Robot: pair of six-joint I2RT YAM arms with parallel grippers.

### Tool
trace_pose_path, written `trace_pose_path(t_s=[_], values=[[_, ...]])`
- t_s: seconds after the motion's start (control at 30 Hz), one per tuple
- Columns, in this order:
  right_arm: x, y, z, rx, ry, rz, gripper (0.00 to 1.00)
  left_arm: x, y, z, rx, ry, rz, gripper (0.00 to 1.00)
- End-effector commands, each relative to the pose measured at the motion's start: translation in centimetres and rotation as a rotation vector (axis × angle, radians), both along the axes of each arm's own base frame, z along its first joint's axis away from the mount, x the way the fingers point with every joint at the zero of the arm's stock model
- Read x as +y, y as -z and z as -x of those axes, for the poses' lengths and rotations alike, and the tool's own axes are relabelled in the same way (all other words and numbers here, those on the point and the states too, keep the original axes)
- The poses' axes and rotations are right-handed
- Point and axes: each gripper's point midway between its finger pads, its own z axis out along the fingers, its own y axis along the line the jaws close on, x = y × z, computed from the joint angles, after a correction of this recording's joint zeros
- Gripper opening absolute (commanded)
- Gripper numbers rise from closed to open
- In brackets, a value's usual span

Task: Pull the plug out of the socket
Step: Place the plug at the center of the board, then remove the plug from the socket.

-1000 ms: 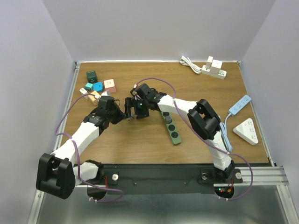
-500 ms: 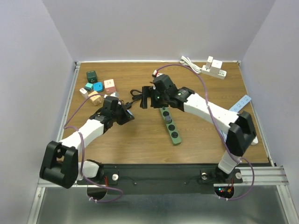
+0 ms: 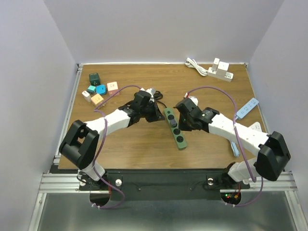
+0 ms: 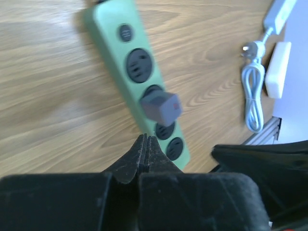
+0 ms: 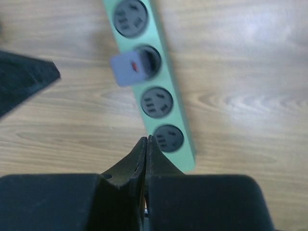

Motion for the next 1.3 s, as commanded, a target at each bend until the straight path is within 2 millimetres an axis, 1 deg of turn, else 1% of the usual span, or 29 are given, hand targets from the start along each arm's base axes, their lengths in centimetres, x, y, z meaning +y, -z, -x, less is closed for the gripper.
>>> trace_pose_path(t_s=[0.0,0.03,0.07,0.1,0.13,0.17,0.2,0.23,0.27,0.3,0.33,0.4,0.43,0.5,0.53,0.57,0.7,0.8,0.83,0.9,0.93,1.0,1.1,1.27], values=[[-0.7,0.2,1.2,0.012,0.058,-0.064,0.01,-2.4,-1.9,-0.5,-0.065,0.078,0.006,0.02],[-0.8,0.5,1.4,0.018,0.060,-0.062,0.00,-2.9,-2.0,-0.6,-0.072,0.091,-0.003,0.08],[-1.0,1.1,1.7,0.030,0.063,-0.057,0.01,-2.9,-1.6,-0.6,-0.070,0.090,-0.043,0.15],[-1.0,1.4,1.9,0.039,0.063,-0.058,0.00,-3.1,-1.4,-0.7,-0.077,0.101,-0.072,0.23],[-1.3,2.2,2.2,0.056,0.066,-0.049,0.01,-3.8,-1.1,-0.3,-0.076,0.134,-0.122,0.36],[-1.2,2.4,2.1,0.055,0.065,-0.054,0.01,-3.7,-0.8,-0.8,-0.097,0.125,-0.166,0.42],[-1.0,2.7,2.3,0.064,0.063,-0.060,0.01,-4.0,-0.7,-0.8,-0.107,0.133,-0.194,0.47],[-1.2,3.3,2.5,0.075,0.063,-0.054,0.00,-4.5,-0.6,-0.5,-0.113,0.151,-0.223,0.56],[-1.1,3.5,2.5,0.075,0.066,-0.059,0.00,-4.3,-0.5,-0.9,-0.141,0.153,-0.264,0.60],[-1.0,3.8,2.6,0.082,0.067,-0.063,0.00,-4.6,-0.5,-1.1,-0.151,0.160,-0.283,0.67],[-1.1,4.3,2.7,0.091,0.067,-0.057,0.00,-4.6,-0.2,-0.8,-0.166,0.187,-0.319,0.69],[-0.9,4.8,2.8,0.100,0.067,-0.072,0.00,-4.6,0.5,-0.9,-0.178,0.207,-0.366,0.72],[-0.9,5.1,2.9,0.110,0.069,-0.076,0.01,-4.6,0.5,-0.9,-0.185,0.221,-0.385,0.72],[-0.7,5.6,3.2,0.120,0.067,-0.101,0.00,-3.9,1.0,-1.3,-0.212,0.223,-0.453,0.72],[-0.7,5.6,3.3,0.124,0.067,-0.106,0.00,-3.9,1.1,-1.3,-0.208,0.224,-0.456,0.72],[-0.6,5.8,3.4,0.127,0.065,-0.111,0.01,-3.4,1.3,-1.5,-0.208,0.212,-0.479,0.72],[-0.5,6.5,3.5,0.136,0.063,-0.113,0.01,-3.3,1.8,-1.5,-0.186,0.199,-0.525,0.72],[-0.5,6.7,3.3,0.131,0.061,-0.109,0.00,-4.0,1.9,-1.4,-0.167,0.195,-0.529,0.72],[-0.4,6.8,3.2,0.131,0.060,-0.107,0.00,-4.6,1.8,-1.2,-0.164,0.196,-0.522,0.72],[-0.4,6.8,3.2,0.129,0.061,-0.107,0.01,-5.3,1.7,-0.9,-0.158,0.199,-0.516,0.71],[-0.4,6.8,3.1,0.127,0.063,-0.108,0.01,-6.0,1.6,-0.6,-0.160,0.214,-0.514,0.71],[-0.4,6.9,3.1,0.129,0.062,-0.108,0.00,-6.7,1.8,-0.1,-0.162,0.238,-0.520,0.70],[-0.4,6.8,3.1,0.128,0.064,-0.113,0.00,-6.8,2.7,0.3,-0.150,0.268,-0.541,0.70],[-0.5,6.8,3.3,0.128,0.065,-0.113,0.00,-6.3,3.1,0.5,-0.135,0.279,-0.571,0.70]])
